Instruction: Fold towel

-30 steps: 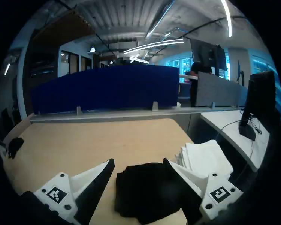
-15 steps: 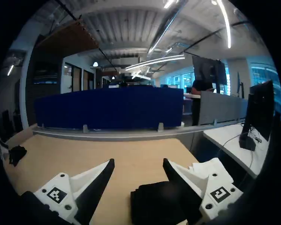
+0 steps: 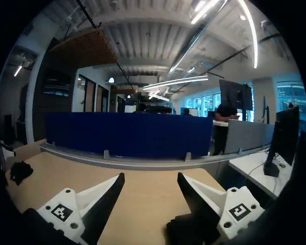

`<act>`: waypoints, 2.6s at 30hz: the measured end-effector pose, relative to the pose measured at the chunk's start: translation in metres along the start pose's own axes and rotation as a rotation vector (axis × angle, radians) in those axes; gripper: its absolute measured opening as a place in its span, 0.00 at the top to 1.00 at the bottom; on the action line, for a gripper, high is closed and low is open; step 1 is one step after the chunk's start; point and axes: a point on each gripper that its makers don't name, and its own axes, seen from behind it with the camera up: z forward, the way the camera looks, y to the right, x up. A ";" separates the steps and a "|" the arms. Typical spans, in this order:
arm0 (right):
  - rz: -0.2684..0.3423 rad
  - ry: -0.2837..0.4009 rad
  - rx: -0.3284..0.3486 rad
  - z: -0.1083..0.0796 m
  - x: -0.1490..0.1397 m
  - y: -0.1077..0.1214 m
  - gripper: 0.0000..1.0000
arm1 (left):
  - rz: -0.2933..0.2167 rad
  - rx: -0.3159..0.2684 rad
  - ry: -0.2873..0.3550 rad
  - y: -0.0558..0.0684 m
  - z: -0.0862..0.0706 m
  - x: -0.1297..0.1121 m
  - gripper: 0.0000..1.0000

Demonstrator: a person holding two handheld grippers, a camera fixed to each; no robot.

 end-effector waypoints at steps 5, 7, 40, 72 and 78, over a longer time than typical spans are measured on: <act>0.028 0.013 0.012 -0.002 0.004 -0.028 0.00 | -0.001 -0.003 0.056 -0.003 0.003 0.015 0.05; 0.031 0.012 0.020 -0.002 0.004 -0.037 0.00 | 0.001 -0.004 0.071 -0.005 0.004 0.019 0.05; 0.022 0.019 0.064 -0.017 -0.021 -0.093 0.00 | 0.018 0.042 0.243 -0.037 0.030 -0.052 0.05; -0.012 0.041 0.079 -0.007 -0.049 -0.095 0.00 | 0.013 0.082 0.296 -0.030 0.051 -0.116 0.05; -0.008 0.036 0.073 -0.006 -0.057 -0.090 0.00 | -0.001 0.088 0.296 -0.034 0.050 -0.116 0.05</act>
